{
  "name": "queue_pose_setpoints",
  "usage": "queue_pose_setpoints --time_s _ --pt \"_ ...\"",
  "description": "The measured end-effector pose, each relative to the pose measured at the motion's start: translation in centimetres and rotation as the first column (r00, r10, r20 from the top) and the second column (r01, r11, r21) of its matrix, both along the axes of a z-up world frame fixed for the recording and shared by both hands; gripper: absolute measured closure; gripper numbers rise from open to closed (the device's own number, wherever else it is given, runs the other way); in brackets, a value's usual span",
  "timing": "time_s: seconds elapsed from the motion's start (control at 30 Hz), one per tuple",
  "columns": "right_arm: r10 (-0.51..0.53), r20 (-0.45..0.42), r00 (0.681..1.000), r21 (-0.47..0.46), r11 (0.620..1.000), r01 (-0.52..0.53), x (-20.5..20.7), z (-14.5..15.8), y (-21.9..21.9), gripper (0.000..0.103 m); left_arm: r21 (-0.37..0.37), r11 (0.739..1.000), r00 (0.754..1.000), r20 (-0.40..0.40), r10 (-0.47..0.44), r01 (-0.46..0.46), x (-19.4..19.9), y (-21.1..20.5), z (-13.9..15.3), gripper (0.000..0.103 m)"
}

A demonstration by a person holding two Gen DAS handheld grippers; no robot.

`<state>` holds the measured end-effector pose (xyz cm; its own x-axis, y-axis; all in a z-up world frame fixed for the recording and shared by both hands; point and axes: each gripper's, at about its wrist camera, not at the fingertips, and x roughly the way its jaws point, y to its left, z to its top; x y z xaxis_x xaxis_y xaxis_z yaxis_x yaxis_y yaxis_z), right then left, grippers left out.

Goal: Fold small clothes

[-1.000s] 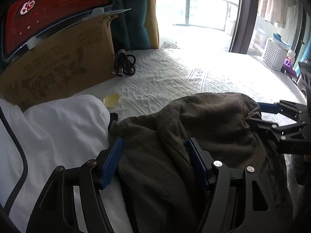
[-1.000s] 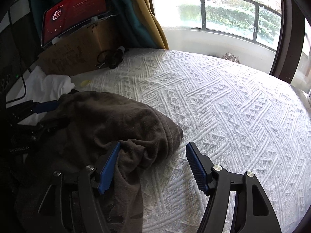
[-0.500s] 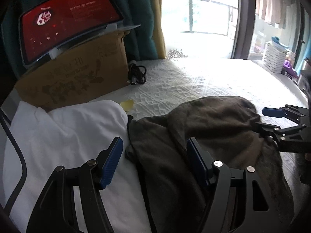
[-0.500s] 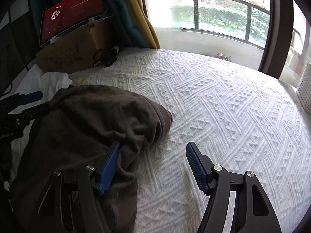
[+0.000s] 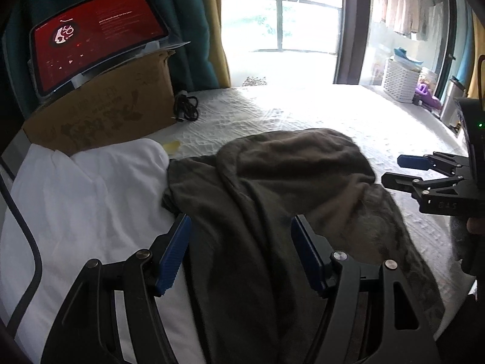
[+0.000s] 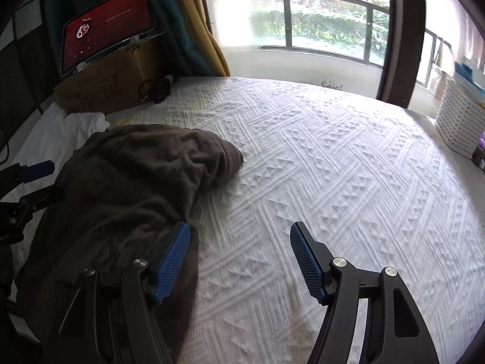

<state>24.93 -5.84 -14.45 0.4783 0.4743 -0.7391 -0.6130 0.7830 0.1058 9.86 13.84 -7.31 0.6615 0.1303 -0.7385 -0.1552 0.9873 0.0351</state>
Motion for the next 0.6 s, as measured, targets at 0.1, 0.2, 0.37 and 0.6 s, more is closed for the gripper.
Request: queue_pose_setpoints --time_s 0.1,0.2,0.37,0.6 --pt "-0.012 0.006 1.000 0.006 1.000 0.012 -0.7 0.2 -0.9 0.033 -0.016 1.000 1.000 0.010 -0.010 0.010 -0.2 -0.9 0.1 0.034" --pt "-0.020 0.016 1.000 0.014 1.000 0.020 -1.5 0.5 -1.7 0.033 -0.025 0.999 1.000 0.017 -0.024 0.025 -0.4 -1.9 0.2 0.034" --pt "-0.036 0.025 0.999 0.029 0.999 0.035 -2.3 0.9 -3.1 0.033 -0.023 0.999 0.999 0.020 -0.047 0.048 -0.9 -3.4 0.4 0.034" --pt "-0.062 0.043 0.997 0.050 0.997 0.060 -3.3 1.6 -5.7 0.032 -0.012 0.998 0.997 0.031 -0.067 0.068 -1.2 -5.2 1.0 0.034"
